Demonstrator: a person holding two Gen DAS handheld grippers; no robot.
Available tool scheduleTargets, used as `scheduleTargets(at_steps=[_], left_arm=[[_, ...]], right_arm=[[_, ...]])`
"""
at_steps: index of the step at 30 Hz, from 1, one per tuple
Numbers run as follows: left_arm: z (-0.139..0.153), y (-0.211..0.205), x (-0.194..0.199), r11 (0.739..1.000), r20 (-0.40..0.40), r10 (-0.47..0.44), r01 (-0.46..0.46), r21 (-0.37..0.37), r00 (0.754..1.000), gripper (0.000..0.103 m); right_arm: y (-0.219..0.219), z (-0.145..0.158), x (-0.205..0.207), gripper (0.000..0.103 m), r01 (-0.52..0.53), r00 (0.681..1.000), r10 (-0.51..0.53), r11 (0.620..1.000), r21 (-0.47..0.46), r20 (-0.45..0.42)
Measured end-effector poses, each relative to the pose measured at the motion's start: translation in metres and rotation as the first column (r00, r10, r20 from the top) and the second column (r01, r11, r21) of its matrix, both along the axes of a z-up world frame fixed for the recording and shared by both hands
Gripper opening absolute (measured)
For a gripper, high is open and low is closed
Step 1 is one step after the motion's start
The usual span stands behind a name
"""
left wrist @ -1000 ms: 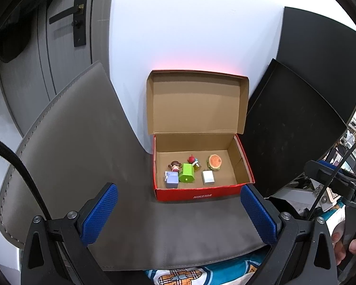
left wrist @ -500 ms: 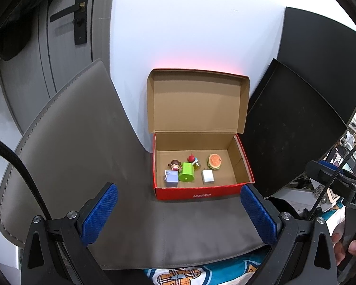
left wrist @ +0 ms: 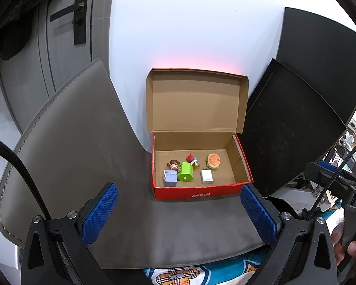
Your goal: Organize objects
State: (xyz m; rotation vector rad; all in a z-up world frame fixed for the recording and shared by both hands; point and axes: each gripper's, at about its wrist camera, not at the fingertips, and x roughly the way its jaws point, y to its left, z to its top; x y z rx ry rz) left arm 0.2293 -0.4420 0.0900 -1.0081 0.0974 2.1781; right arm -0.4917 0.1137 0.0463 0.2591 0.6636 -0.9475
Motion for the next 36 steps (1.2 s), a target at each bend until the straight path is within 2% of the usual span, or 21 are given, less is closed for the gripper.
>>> scheduleTargets(at_steps=[36], left_arm=[[0.0035,-0.0061,0.0012,0.999,-0.006,0.008,-0.008,0.037,1.000,0.103]], right_arm=[[-0.0004,-0.0040,0.0006,0.103,-0.013,1.000,0.013,1.000,-0.008,-0.023]])
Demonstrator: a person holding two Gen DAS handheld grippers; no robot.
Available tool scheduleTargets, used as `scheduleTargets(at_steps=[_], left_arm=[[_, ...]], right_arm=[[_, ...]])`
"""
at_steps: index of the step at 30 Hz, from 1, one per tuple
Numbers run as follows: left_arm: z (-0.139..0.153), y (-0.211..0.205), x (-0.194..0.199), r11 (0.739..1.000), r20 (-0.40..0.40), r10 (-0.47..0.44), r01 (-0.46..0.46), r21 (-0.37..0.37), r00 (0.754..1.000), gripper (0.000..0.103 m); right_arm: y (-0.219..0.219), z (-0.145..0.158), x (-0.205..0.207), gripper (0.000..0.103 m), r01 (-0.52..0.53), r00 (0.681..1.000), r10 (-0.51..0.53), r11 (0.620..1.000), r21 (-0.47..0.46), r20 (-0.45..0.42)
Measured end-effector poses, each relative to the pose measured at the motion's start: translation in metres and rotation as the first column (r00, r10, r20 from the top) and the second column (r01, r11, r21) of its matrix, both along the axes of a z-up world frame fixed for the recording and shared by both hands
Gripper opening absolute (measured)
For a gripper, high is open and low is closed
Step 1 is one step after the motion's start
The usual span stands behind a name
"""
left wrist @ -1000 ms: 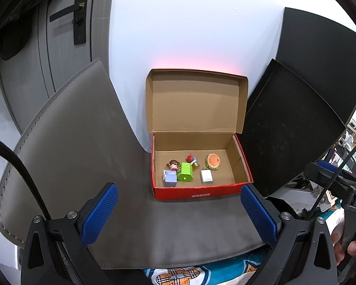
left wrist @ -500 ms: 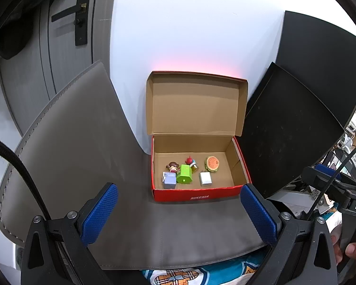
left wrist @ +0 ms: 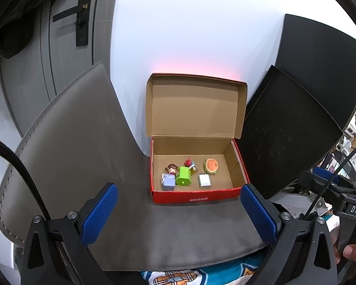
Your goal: Organize objects
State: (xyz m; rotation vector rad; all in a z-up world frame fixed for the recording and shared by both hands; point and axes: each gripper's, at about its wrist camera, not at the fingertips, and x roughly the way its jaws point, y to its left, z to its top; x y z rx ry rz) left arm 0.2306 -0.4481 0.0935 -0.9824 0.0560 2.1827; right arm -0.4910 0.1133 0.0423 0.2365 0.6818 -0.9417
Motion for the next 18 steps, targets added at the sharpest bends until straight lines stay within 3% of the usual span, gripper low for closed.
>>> scheduleTargets(at_steps=[18], left_arm=[[-0.0068,0.0093,0.0013,0.999,0.001,-0.019,0.019,-0.034,1.000,0.102]], right_arm=[[-0.0033,-0.0036,0.0002,0.103,0.003,1.000,-0.003,1.000,0.004,-0.018]])
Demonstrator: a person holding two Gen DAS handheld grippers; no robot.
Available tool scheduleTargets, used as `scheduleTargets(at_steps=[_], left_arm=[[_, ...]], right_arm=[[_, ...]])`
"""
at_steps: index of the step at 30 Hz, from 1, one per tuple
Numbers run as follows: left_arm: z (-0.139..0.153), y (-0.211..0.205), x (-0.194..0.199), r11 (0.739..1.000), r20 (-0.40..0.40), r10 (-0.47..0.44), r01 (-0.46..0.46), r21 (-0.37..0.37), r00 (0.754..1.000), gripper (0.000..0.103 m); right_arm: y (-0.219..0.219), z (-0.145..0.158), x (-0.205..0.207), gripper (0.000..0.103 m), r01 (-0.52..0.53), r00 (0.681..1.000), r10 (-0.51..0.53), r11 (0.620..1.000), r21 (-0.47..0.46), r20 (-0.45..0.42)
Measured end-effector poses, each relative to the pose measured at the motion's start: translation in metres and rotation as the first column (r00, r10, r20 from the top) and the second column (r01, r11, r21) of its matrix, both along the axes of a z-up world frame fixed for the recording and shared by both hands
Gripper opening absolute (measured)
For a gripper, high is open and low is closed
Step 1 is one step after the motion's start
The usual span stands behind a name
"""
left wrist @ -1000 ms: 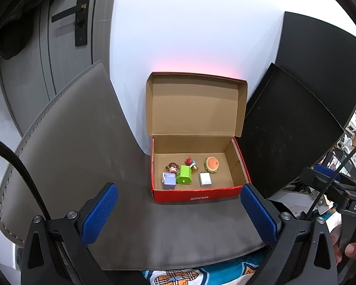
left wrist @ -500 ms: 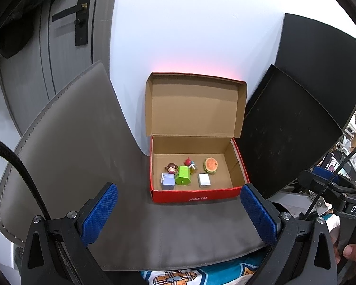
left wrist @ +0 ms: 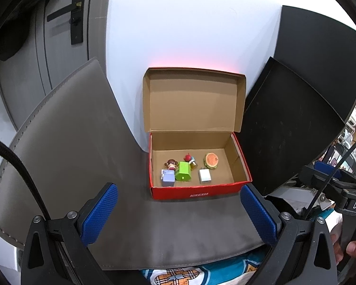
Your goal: Organize objects
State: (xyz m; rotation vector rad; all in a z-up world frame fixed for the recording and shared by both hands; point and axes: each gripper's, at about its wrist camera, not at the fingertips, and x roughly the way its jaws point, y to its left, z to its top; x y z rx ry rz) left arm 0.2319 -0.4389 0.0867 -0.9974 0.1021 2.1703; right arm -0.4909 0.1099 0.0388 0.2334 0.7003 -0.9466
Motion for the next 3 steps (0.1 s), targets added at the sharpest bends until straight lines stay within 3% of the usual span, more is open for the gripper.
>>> scheduleTargets(at_steps=[3], left_arm=[[-0.0013,0.0009,-0.0014,1.000,0.009,-0.001,0.001,0.001,1.000,0.102]], right_arm=[[-0.0018,-0.0014,-0.0008,0.103,0.001,1.000,-0.001,1.000,0.003,-0.002]])
